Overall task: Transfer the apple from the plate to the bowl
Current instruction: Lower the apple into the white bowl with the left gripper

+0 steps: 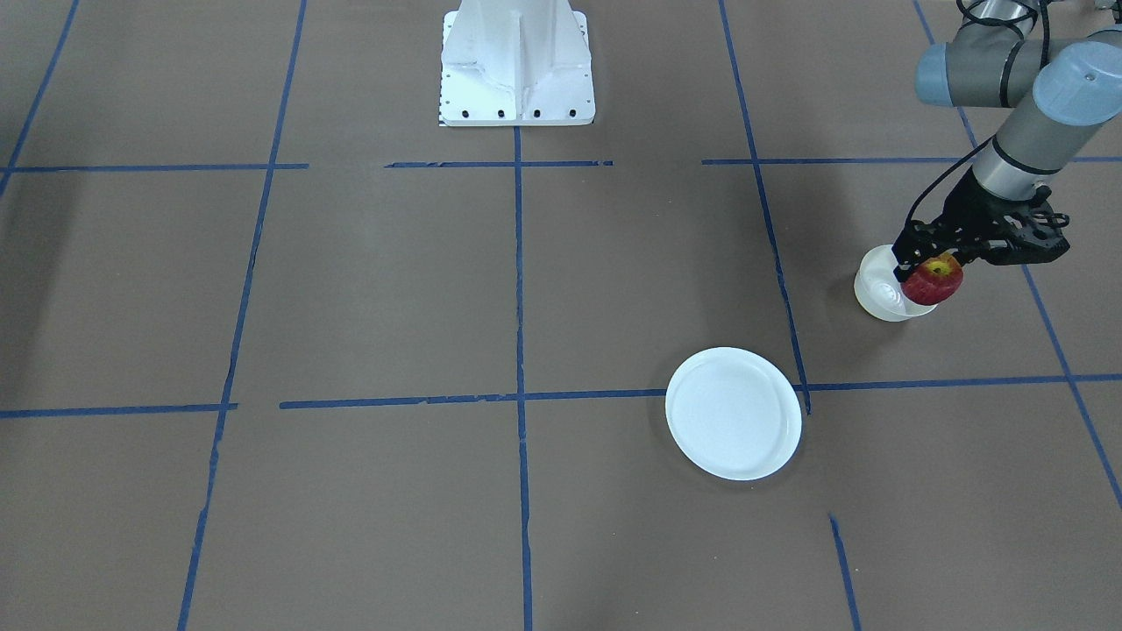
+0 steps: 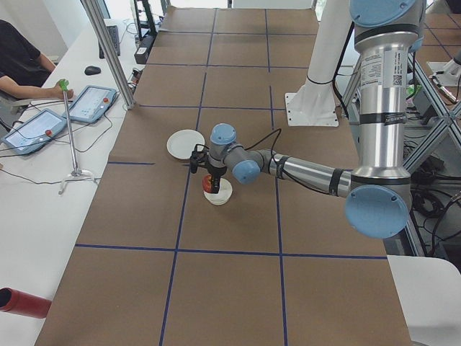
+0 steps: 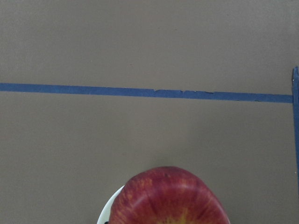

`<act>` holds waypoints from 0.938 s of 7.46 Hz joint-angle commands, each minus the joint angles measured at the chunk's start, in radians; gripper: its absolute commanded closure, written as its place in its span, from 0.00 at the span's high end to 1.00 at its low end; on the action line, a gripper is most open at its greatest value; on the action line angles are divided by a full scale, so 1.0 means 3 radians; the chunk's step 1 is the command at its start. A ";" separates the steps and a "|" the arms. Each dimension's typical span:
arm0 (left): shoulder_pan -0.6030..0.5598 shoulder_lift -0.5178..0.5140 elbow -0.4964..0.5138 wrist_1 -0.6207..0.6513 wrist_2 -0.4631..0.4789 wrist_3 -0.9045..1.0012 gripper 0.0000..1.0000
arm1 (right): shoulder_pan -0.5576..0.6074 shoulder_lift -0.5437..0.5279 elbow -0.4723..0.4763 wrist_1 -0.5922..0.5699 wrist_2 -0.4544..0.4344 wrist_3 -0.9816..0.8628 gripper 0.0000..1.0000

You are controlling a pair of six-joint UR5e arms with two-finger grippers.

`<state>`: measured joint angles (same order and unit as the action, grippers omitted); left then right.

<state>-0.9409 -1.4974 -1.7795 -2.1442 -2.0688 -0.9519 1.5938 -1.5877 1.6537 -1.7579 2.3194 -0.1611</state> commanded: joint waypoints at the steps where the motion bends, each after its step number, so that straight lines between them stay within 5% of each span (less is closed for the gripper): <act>1: 0.0134 0.0159 -0.0005 -0.0256 -0.0007 -0.0181 0.00 | 0.0000 0.0000 0.0000 0.0000 0.0000 0.0000 1.00; 5: 0.0237 0.0129 0.0051 -0.0262 -0.0002 -0.0268 0.00 | 0.0000 0.0000 0.0000 0.0000 0.0000 0.0000 1.00; 6: 0.0237 0.0118 0.0067 -0.0262 -0.0002 -0.0268 0.41 | 0.0000 0.0000 0.0000 0.0000 0.0000 0.0000 1.00; 7: 0.0237 0.0108 0.0077 -0.0262 -0.0002 -0.0253 0.99 | 0.0000 0.0000 0.0000 0.0000 0.0000 0.0000 1.00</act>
<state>-0.8706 -1.4609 -1.7614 -2.2227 -2.0693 -1.0312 1.5938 -1.5877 1.6537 -1.7579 2.3194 -0.1611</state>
